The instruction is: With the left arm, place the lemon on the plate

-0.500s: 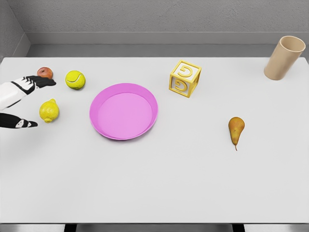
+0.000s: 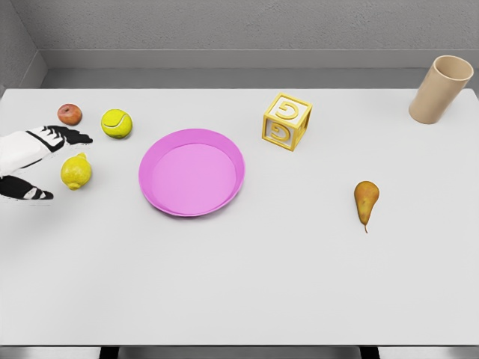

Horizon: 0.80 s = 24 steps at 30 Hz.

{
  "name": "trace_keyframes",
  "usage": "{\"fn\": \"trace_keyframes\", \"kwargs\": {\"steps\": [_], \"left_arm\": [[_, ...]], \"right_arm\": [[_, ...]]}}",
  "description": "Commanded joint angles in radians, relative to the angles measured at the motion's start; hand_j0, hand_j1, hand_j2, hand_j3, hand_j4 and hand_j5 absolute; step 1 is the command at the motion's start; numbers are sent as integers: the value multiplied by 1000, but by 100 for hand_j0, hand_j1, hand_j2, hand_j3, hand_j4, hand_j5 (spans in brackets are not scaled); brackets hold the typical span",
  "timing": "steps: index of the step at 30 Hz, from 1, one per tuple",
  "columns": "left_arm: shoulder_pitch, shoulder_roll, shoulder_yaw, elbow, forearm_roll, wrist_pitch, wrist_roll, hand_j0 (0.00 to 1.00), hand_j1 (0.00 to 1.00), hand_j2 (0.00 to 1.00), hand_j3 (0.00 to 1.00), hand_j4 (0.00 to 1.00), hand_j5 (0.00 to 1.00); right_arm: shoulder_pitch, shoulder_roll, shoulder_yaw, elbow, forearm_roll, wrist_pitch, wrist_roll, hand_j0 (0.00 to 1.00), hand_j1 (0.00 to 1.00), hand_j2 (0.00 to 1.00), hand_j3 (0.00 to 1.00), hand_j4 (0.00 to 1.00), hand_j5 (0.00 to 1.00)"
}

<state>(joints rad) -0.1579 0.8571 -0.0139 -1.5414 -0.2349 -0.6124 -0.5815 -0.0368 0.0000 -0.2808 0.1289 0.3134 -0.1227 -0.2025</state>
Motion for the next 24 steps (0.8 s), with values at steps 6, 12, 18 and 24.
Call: {"fn": "trace_keyframes", "kwargs": {"steps": [6,12,18,24], "left_arm": [[-149,-122,-135,199,-182,2,-18,100,100,100,100,100,100],[-195,-112,-176,308,-179,2,-17,100,100,100,100,100,100],[-244,-104,-190,386,-181,2,-29,100,100,100,100,100,100],[-273,-116,-236,386,-182,2,-29,100,100,100,100,100,100]], "right_arm": [[0,0,0,0,0,0,0,100,100,100,100,100,100],[0,0,0,0,0,0,0,100,100,100,100,100,100],[0,0,0,0,0,0,0,100,100,100,100,100,100],[0,0,0,0,-2,0,0,100,100,100,100,100,100]]}}
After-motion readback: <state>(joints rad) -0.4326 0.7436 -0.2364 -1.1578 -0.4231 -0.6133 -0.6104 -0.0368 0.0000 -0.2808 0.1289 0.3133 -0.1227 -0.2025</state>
